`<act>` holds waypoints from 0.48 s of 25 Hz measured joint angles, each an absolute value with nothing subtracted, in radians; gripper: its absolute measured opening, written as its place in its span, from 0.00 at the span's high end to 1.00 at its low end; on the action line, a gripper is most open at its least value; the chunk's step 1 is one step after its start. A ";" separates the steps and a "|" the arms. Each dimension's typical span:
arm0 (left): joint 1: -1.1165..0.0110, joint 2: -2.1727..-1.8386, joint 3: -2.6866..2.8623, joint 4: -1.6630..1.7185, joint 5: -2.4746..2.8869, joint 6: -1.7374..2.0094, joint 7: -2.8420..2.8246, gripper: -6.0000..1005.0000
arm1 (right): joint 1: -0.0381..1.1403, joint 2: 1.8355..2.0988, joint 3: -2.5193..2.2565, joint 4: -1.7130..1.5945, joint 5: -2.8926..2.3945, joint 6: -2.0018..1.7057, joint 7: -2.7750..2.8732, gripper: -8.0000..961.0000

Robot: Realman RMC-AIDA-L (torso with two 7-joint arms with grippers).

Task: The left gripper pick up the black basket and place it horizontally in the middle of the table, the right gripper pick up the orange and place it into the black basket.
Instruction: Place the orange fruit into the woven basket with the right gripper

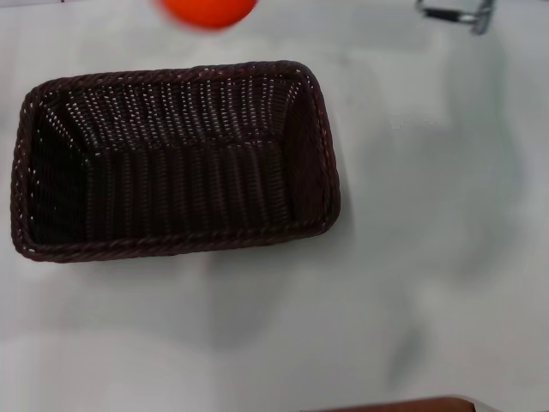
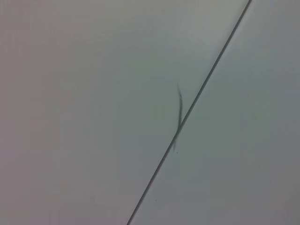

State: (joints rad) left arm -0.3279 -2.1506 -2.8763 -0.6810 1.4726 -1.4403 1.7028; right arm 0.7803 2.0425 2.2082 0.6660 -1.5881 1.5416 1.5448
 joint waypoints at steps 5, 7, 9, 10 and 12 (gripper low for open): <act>-0.327 -2.151 -2.875 -0.675 1.473 -1.441 1.703 0.12 | 0.797 2.054 2.095 0.654 -1.598 1.469 1.551 0.80; -0.323 -2.151 -2.875 -0.672 1.473 -1.441 1.703 0.12 | 0.790 2.056 2.088 0.651 -1.596 1.459 1.546 0.74; -0.320 -2.151 -2.876 -0.671 1.473 -1.442 1.703 0.12 | 0.780 2.057 2.094 0.651 -1.589 1.458 1.540 0.68; -0.319 -2.151 -2.876 -0.671 1.473 -1.442 1.703 0.12 | 0.773 2.057 2.099 0.651 -1.584 1.458 1.537 0.65; -0.317 -2.151 -2.876 -0.670 1.472 -1.442 1.703 0.12 | 0.755 2.057 2.119 0.651 -1.564 1.459 1.526 0.57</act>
State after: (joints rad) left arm -0.3174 -2.1506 -2.8764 -0.6702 1.4719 -1.4419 1.7026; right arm 0.7549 2.0570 2.1191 0.6507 -1.5639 1.4589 1.5262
